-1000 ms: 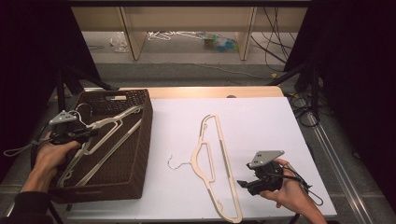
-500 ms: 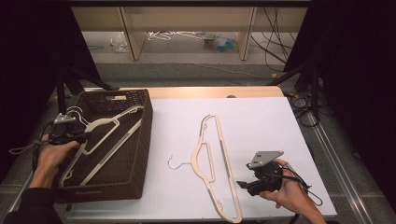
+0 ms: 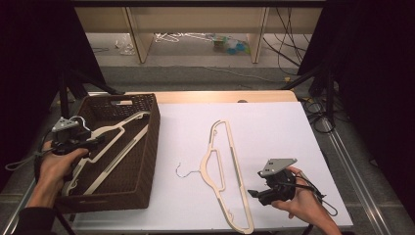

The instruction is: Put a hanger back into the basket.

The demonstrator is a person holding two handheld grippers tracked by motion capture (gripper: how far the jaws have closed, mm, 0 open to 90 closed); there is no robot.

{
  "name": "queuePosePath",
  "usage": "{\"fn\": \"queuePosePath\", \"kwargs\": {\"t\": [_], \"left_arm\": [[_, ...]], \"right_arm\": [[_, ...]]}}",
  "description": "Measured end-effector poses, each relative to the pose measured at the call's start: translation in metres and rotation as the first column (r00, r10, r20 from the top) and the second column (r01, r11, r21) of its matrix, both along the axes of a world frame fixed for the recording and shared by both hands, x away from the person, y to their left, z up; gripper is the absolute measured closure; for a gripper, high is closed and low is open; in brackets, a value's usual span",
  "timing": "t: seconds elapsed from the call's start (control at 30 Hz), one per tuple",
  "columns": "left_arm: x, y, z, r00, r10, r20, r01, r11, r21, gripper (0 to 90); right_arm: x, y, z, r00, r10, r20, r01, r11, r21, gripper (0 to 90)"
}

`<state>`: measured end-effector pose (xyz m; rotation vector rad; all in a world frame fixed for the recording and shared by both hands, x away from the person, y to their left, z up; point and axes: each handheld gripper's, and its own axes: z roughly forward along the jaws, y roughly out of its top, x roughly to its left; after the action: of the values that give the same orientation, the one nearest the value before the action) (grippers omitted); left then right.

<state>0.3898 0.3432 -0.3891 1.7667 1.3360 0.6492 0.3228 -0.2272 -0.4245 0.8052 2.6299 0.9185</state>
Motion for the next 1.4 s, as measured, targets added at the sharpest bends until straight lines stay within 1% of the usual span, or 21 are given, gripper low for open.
{"fn": "queuePosePath", "kwargs": {"t": [0.17, 0.23, 0.27, 0.3, 0.37, 0.47, 0.53, 0.57, 0.6, 0.67, 0.7, 0.73, 0.8, 0.9, 0.93, 1.0, 1.03, 1.07, 1.17, 1.27, 1.4], "left_arm": [[-0.013, -0.027, 0.014, 0.9955, -0.072, 0.062, 0.073, 0.9970, -0.025, 32.8], [-0.022, -0.046, 0.021, 0.9883, -0.121, 0.092, 0.124, 0.9920, -0.024, 31.4], [-0.022, -0.046, 0.021, 0.9883, -0.121, 0.092, 0.124, 0.9920, -0.024, 31.0], [-0.028, -0.059, 0.025, 0.9796, -0.166, 0.114, 0.169, 0.9853, -0.023, 30.3], [-0.033, -0.068, 0.027, 0.9769, -0.176, 0.121, 0.183, 0.9822, -0.044, 29.7], [-0.043, -0.088, 0.032, 0.9570, -0.251, 0.145, 0.258, 0.9659, -0.025, 27.3], [-0.049, -0.099, 0.034, 0.9499, -0.269, 0.160, 0.275, 0.9613, -0.017, 26.9], [-0.055, -0.109, 0.035, 0.9401, -0.302, 0.159, 0.306, 0.9520, -0.003, 26.0], [-0.055, -0.109, 0.035, 0.9401, -0.302, 0.159, 0.306, 0.9520, -0.003, 25.7], [-0.061, -0.121, 0.034, 0.9291, -0.331, 0.165, 0.334, 0.9425, 0.008, 24.4], [-0.063, -0.125, 0.034, 0.9220, -0.348, 0.170, 0.351, 0.9364, 0.015, 23.3], [-0.069, -0.135, 0.034, 0.9104, -0.373, 0.178, 0.379, 0.9253, 0.002, 22.8], [-0.071, -0.139, 0.034, 0.9072, -0.381, 0.179, 0.387, 0.9219, -0.003, 21.9], [-0.083, -0.158, 0.031, 0.8921, -0.414, 0.182, 0.424, 0.9054, -0.021, 21.5], [-0.083, -0.158, 0.031, 0.8921, -0.414, 0.182, 0.424, 0.9054, -0.021, 21.5], [-0.086, -0.169, 0.024, 0.8761, -0.447, 0.181, 0.456, 0.8898, -0.012, 21.3], [-0.086, -0.169, 0.024, 0.8761, -0.447, 0.181, 0.456, 0.8898, -0.012, 20.9], [-0.086, -0.172, 0.020, 0.8685, -0.459, 0.187, 0.469, 0.8833, -0.007, 20.9], [-0.090, -0.183, 0.006, 0.8635, -0.473, 0.176, 0.483, 0.8754, -0.020, 20.1], [-0.093, -0.188, -0.002, 0.8620, -0.477, 0.171, 0.489, 0.8714, -0.034, 19.3], [-0.095, -0.190, -0.004, 0.8602, -0.473, 0.189, 0.487, 0.8731, -0.028, 18.7]], "right_arm": [[0.001, 0.000, -0.002, 0.9999, -0.007, 0.008, 0.007, 1.0000, -0.003, 29.1], [0.001, 0.001, -0.003, 0.9999, -0.012, 0.001, 0.012, 0.9999, -0.001, 28.9], [0.001, 0.001, -0.003, 0.9999, -0.012, 0.001, 0.012, 0.9999, -0.001, 28.9], [0.000, 0.001, -0.003, 0.9999, -0.014, 0.002, 0.014, 0.9999, 0.004, 28.6], [0.000, 0.001, -0.003, 0.9999, -0.015, -0.004, 0.015, 0.9999, 0.004, 28.6], [0.000, 0.001, -0.004, 0.9999, -0.012, 0.004, 0.012, 0.9999, 0.002, 28.5], [-0.001, 0.002, -0.004, 0.9999, -0.015, -0.002, 0.015, 0.9999, 0.004, 28.2], [0.000, 0.002, -0.004, 0.9998, -0.016, -0.015, 0.016, 0.9999, -0.004, 28.2], [0.000, 0.002, -0.004, 0.9998, -0.016, -0.015, 0.016, 0.9999, -0.004, 28.2], [0.000, 0.002, -0.007, 0.9997, -0.024, -0.003, 0.024, 0.9997, 0.002, 28.2], [0.000, 0.003, -0.008, 0.9997, -0.026, -0.005, 0.026, 0.9997, 0.001, 28.2], [0.000, 0.003, -0.008, 0.9995, -0.019, -0.026, 0.018, 0.9998, -0.008, 28.2], [0.000, 0.003, -0.010, 0.9997, -0.023, -0.012, 0.023, 0.9997, -0.001, 28.2], [0.002, 0.002, -0.010, 0.9993, -0.021, -0.030, 0.021, 0.9998, -0.006, 28.2], [0.002, 0.002, -0.010, 0.9993, -0.021, -0.030, 0.021, 0.9998, -0.006, 28.2], [0.004, 0.001, -0.013, 0.9992, -0.036, -0.018, 0.036, 0.9993, 0.010, 28.0], [0.004, 0.001, -0.013, 0.9992, -0.036, -0.018, 0.036, 0.9993, 0.010, 28.0], [0.005, 0.000, -0.013, 0.9992, -0.036, -0.014, 0.036, 0.9993, 0.009, 27.9], [0.005, -0.001, -0.015, 0.9983, -0.040, -0.042, 0.040, 0.9992, -0.001, 27.7], [0.004, 0.001, -0.016, 0.9988, -0.042, -0.024, 0.043, 0.9991, 0.005, 27.7], [0.004, 0.002, -0.015, 0.9990, -0.037, -0.027, 0.037, 0.9993, 0.000, 27.5]]}}
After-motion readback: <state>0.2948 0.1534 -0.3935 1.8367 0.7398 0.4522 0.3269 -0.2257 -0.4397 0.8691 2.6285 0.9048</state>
